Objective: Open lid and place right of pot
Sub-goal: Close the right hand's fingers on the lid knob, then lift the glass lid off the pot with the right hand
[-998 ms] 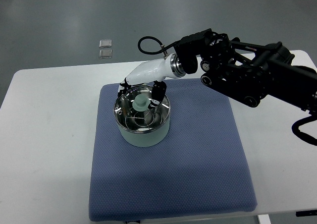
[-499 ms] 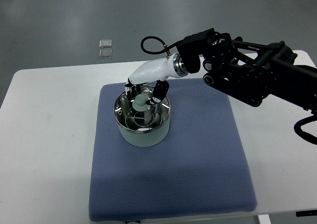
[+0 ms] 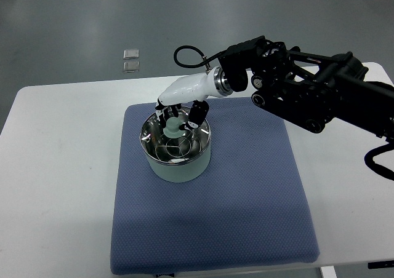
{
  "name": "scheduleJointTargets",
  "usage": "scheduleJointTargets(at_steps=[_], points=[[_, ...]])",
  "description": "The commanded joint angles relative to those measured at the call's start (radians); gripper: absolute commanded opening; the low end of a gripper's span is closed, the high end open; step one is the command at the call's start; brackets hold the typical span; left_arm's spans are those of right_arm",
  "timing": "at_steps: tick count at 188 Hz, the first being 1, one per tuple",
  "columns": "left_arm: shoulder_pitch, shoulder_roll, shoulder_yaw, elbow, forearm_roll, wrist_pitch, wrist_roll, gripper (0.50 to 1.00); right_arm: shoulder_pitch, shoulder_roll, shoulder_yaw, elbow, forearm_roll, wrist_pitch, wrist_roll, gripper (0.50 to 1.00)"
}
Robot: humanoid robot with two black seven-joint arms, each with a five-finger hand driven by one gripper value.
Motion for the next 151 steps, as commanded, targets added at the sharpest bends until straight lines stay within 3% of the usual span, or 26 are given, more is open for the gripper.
scheduleJointTargets(at_steps=[1,97,151], points=[[0.0,0.0,0.0,0.0,0.0,0.0,0.0,1.0,-0.001,-0.001,-0.001,0.0,0.0,0.0,0.0,0.519],[0.0,0.0,0.0,0.0,0.0,0.0,0.0,1.0,-0.009,-0.009,0.017,-0.002,0.017,-0.006,0.006,0.5],[0.0,0.0,0.0,0.0,0.0,0.0,0.0,1.0,-0.016,-0.032,0.026,-0.002,0.026,-0.008,0.045,0.5]])
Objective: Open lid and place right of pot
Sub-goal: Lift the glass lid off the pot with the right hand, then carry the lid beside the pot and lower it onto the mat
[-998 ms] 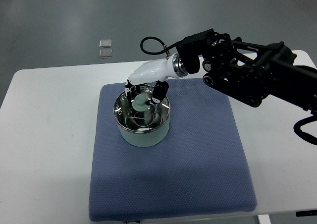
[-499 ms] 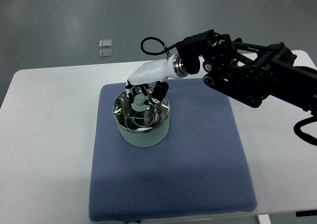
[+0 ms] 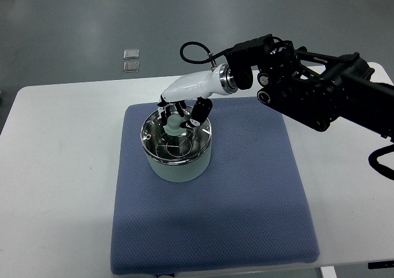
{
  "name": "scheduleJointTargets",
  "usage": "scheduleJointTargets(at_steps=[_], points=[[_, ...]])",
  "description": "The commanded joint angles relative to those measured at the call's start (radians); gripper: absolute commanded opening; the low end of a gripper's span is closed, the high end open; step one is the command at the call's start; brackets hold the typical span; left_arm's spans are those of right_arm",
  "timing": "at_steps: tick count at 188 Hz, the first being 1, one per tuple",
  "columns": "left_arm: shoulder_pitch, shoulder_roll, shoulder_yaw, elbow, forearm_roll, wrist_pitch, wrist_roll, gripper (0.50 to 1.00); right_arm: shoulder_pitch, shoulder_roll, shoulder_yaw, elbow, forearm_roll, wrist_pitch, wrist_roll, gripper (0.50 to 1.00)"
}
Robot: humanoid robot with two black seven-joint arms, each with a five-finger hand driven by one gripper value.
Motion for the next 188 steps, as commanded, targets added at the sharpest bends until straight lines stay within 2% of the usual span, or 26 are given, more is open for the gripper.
scheduleJointTargets(at_steps=[1,77,139,148,151,188], points=[[0.0,0.0,0.0,0.0,0.0,0.0,0.0,1.0,-0.001,-0.006,0.007,0.0,0.002,-0.002,0.014,0.5],[0.0,0.0,0.0,0.0,0.0,0.0,0.0,1.0,0.008,-0.046,0.043,0.0,0.053,0.006,0.02,0.5],[0.0,0.0,0.0,0.0,0.0,0.0,0.0,1.0,0.002,-0.21,0.041,0.002,0.068,0.01,0.071,0.5],[0.0,0.0,0.0,0.0,0.0,0.0,0.0,1.0,0.002,-0.21,0.041,0.002,0.068,0.01,0.071,0.5],[0.0,0.0,0.0,0.0,0.0,0.0,0.0,1.0,-0.004,-0.252,0.04,0.003,0.07,0.009,0.083,0.5],[0.0,0.0,0.0,0.0,0.0,0.0,0.0,1.0,-0.066,-0.362,0.036,0.003,0.07,-0.001,0.146,0.5]])
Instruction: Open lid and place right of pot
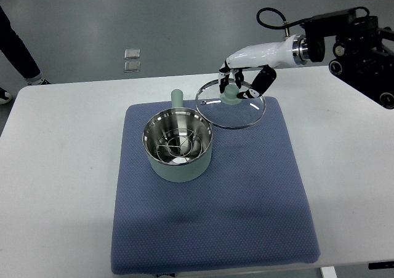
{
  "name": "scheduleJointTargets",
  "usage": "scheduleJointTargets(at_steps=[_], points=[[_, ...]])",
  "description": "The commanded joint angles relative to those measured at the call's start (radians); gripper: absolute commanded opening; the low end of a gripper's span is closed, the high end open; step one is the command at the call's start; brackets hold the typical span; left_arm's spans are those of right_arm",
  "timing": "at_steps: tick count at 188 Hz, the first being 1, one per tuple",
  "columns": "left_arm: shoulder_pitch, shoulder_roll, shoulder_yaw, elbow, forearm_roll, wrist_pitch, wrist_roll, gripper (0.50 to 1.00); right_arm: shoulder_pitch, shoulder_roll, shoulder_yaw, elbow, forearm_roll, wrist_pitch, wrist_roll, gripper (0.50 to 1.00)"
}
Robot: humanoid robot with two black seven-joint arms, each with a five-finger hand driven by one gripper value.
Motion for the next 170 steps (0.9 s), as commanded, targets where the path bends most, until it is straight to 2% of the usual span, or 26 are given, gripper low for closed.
scheduleJointTargets(at_steps=[1,55,102,103,110,114,115,116,117,118,119,121,122,123,126,135,140,144,170], points=[[0.0,0.0,0.0,0.0,0.0,0.0,0.0,1.0,-0.033,-0.048,-0.002,0.0,0.0,-0.008,0.028,0.5],[0.0,0.0,0.0,0.0,0.0,0.0,0.0,1.0,-0.163,-0.052,-0.014,0.008,-0.001,-0.058,0.039,0.5],[0.0,0.0,0.0,0.0,0.0,0.0,0.0,1.0,-0.204,-0.032,-0.014,0.008,-0.001,-0.066,0.039,0.5],[0.0,0.0,0.0,0.0,0.0,0.0,0.0,1.0,-0.21,-0.029,-0.014,0.008,-0.001,-0.073,0.039,0.573],[0.0,0.0,0.0,0.0,0.0,0.0,0.0,1.0,-0.214,-0.029,-0.014,0.008,-0.001,-0.08,0.039,0.596],[0.0,0.0,0.0,0.0,0.0,0.0,0.0,1.0,-0.215,-0.028,-0.014,0.008,-0.001,-0.083,0.039,0.627],[0.0,0.0,0.0,0.0,0.0,0.0,0.0,1.0,-0.215,-0.028,-0.014,0.006,-0.001,-0.084,0.039,0.655],[0.0,0.0,0.0,0.0,0.0,0.0,0.0,1.0,-0.215,-0.028,-0.014,0.006,-0.001,-0.084,0.039,0.656],[0.0,0.0,0.0,0.0,0.0,0.0,0.0,1.0,-0.215,-0.026,-0.014,0.006,-0.001,-0.086,0.039,0.686],[0.0,0.0,0.0,0.0,0.0,0.0,0.0,1.0,-0.215,-0.026,-0.014,0.006,-0.001,-0.086,0.039,0.686],[0.0,0.0,0.0,0.0,0.0,0.0,0.0,1.0,-0.215,-0.026,-0.014,0.006,0.0,-0.086,0.039,0.717],[0.0,0.0,0.0,0.0,0.0,0.0,0.0,1.0,-0.215,-0.026,-0.014,0.006,0.0,-0.086,0.039,0.717],[0.0,0.0,0.0,0.0,0.0,0.0,0.0,1.0,-0.215,-0.025,-0.014,0.006,0.0,-0.086,0.039,0.747],[0.0,0.0,0.0,0.0,0.0,0.0,0.0,1.0,-0.215,-0.025,-0.014,0.006,0.0,-0.086,0.039,0.748],[0.0,0.0,0.0,0.0,0.0,0.0,0.0,1.0,-0.215,-0.025,-0.014,0.006,0.0,-0.087,0.039,0.79],[0.0,0.0,0.0,0.0,0.0,0.0,0.0,1.0,-0.218,-0.026,-0.012,0.003,0.003,-0.087,0.038,0.84],[0.0,0.0,0.0,0.0,0.0,0.0,0.0,1.0,-0.22,-0.026,-0.011,0.002,0.009,-0.087,0.038,0.887],[0.0,0.0,0.0,0.0,0.0,0.0,0.0,1.0,-0.22,-0.026,-0.011,0.0,0.017,-0.087,0.036,0.903],[0.0,0.0,0.0,0.0,0.0,0.0,0.0,1.0,-0.218,-0.031,-0.006,-0.006,0.143,-0.084,0.033,0.913]])
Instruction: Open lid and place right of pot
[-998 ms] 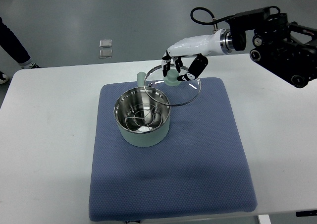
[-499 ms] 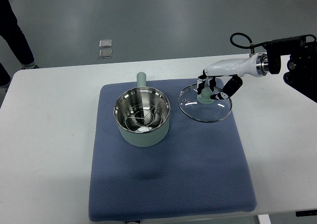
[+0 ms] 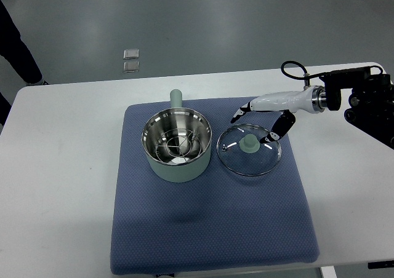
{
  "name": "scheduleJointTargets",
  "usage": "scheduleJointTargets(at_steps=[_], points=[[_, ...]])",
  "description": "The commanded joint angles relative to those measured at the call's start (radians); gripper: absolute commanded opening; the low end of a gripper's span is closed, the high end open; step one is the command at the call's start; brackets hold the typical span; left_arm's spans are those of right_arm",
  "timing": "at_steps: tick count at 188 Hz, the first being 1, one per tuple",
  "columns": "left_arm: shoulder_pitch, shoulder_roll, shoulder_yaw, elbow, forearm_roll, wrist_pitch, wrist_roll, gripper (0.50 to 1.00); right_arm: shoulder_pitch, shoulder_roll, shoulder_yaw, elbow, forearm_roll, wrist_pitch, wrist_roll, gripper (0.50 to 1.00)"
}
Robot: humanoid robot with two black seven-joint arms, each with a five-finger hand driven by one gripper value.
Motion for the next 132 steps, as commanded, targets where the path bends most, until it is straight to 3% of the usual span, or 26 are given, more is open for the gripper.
scheduleJointTargets(at_steps=[1,29,30,50,60,61,67,77,78,80,132], points=[[0.0,0.0,0.0,0.0,0.0,0.0,0.0,1.0,0.001,-0.005,0.004,-0.007,0.105,0.004,-0.006,0.913],[0.0,0.0,0.0,0.0,0.0,0.0,0.0,1.0,0.002,0.001,0.01,-0.033,0.268,0.021,-0.014,0.913],[0.0,0.0,0.0,0.0,0.0,0.0,0.0,1.0,0.001,0.003,0.012,-0.053,0.374,0.023,-0.021,0.913],[0.0,0.0,0.0,0.0,0.0,0.0,0.0,1.0,-0.007,0.015,0.01,-0.094,0.643,0.023,-0.099,0.913],[0.0,0.0,0.0,0.0,0.0,0.0,0.0,1.0,-0.007,0.015,0.01,-0.094,0.644,0.023,-0.099,0.913],[0.0,0.0,0.0,0.0,0.0,0.0,0.0,1.0,-0.011,0.04,0.01,-0.116,0.799,0.024,-0.166,0.913],[0.0,0.0,0.0,0.0,0.0,0.0,0.0,1.0,-0.011,0.052,0.012,-0.126,0.898,0.021,-0.214,0.913],[0.0,0.0,0.0,0.0,0.0,0.0,0.0,1.0,-0.011,0.052,0.012,-0.127,0.898,0.021,-0.214,0.913],[0.0,0.0,0.0,0.0,0.0,0.0,0.0,1.0,-0.013,0.075,0.013,-0.149,1.056,0.018,-0.281,0.913],[0.0,0.0,0.0,0.0,0.0,0.0,0.0,1.0,-0.013,0.081,0.013,-0.156,1.096,0.018,-0.296,0.913],[0.0,0.0,0.0,0.0,0.0,0.0,0.0,1.0,-0.033,0.192,0.01,-0.24,1.753,0.001,-0.527,0.921]])
